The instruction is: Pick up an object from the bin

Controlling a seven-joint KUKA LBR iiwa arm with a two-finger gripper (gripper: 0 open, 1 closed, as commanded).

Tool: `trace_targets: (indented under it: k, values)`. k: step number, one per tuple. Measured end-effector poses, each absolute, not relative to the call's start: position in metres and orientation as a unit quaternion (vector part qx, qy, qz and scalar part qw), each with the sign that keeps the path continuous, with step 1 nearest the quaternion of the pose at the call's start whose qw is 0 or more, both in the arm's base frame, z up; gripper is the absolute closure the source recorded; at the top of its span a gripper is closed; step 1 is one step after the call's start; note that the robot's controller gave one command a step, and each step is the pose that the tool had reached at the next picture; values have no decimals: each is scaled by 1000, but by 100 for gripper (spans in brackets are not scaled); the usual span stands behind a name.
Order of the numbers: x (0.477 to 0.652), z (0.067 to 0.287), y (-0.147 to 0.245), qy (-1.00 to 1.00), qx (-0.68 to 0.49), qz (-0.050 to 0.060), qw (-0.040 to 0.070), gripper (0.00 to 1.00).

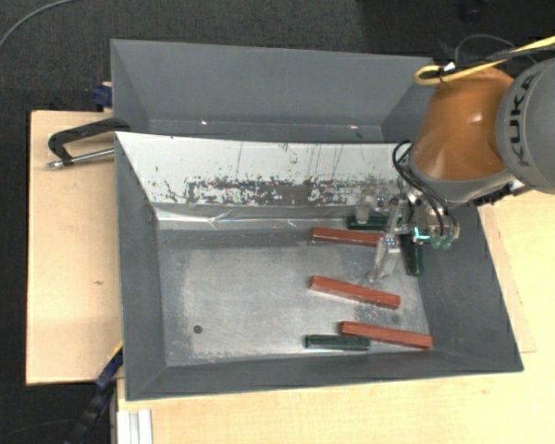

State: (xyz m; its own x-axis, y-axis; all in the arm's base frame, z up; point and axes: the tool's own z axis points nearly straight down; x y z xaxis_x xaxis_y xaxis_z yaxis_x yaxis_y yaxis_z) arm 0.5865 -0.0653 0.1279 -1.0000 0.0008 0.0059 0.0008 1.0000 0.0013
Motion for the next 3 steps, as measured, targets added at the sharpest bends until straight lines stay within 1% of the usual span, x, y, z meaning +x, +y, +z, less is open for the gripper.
trace_targets:
  k: [1, 2, 3]
  values:
    - [517, 67, -15, -999, -32, -2, 4, 0]
    - [521, 70, -18, -999, -33, -1, -1, 100]
    - [533, 228, -11, -999, -38, -1, -7, 100]
